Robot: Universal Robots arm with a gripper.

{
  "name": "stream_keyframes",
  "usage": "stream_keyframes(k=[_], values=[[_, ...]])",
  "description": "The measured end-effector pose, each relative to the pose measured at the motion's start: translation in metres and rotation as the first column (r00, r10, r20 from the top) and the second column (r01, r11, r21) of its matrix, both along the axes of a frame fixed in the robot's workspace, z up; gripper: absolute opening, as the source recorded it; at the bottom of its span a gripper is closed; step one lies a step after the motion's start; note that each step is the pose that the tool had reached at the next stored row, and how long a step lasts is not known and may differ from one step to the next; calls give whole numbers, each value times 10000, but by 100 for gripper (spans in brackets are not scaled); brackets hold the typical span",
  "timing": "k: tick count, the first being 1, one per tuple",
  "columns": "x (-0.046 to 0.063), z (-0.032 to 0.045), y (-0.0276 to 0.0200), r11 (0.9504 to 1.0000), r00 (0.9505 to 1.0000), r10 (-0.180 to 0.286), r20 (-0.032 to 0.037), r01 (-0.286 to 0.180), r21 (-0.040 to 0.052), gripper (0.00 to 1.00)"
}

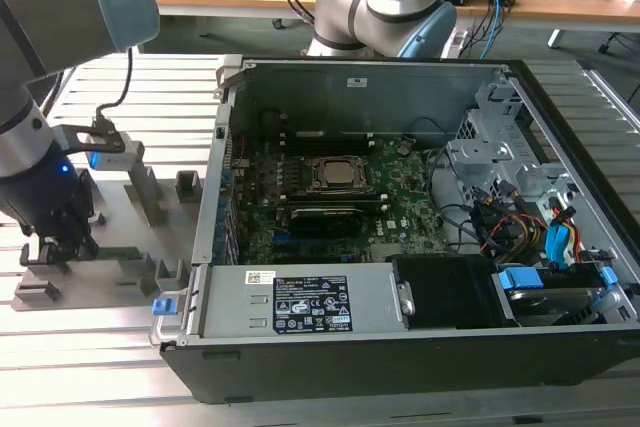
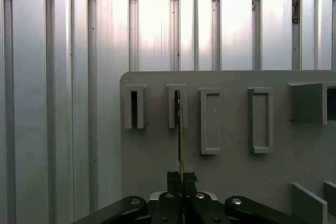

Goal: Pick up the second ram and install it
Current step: 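Pick up the second ram and move it above second insertion slot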

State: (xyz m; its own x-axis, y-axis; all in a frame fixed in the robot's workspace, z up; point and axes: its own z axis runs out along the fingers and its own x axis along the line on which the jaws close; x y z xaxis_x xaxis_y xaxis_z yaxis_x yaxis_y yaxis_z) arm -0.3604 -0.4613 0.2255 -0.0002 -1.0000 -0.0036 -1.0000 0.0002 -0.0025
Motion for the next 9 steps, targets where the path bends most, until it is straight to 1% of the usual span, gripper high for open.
stream_keyframes(k=[1, 4, 6, 9], values=[[0, 61, 0, 10000, 10000, 0, 0, 0, 0, 14], [0, 144, 1, 10000, 10000, 1, 1, -1, 0, 14], [0, 222, 2, 10000, 10000, 0, 1, 0, 0, 14], [0, 283, 2, 10000, 10000, 0, 0, 0, 0, 14]])
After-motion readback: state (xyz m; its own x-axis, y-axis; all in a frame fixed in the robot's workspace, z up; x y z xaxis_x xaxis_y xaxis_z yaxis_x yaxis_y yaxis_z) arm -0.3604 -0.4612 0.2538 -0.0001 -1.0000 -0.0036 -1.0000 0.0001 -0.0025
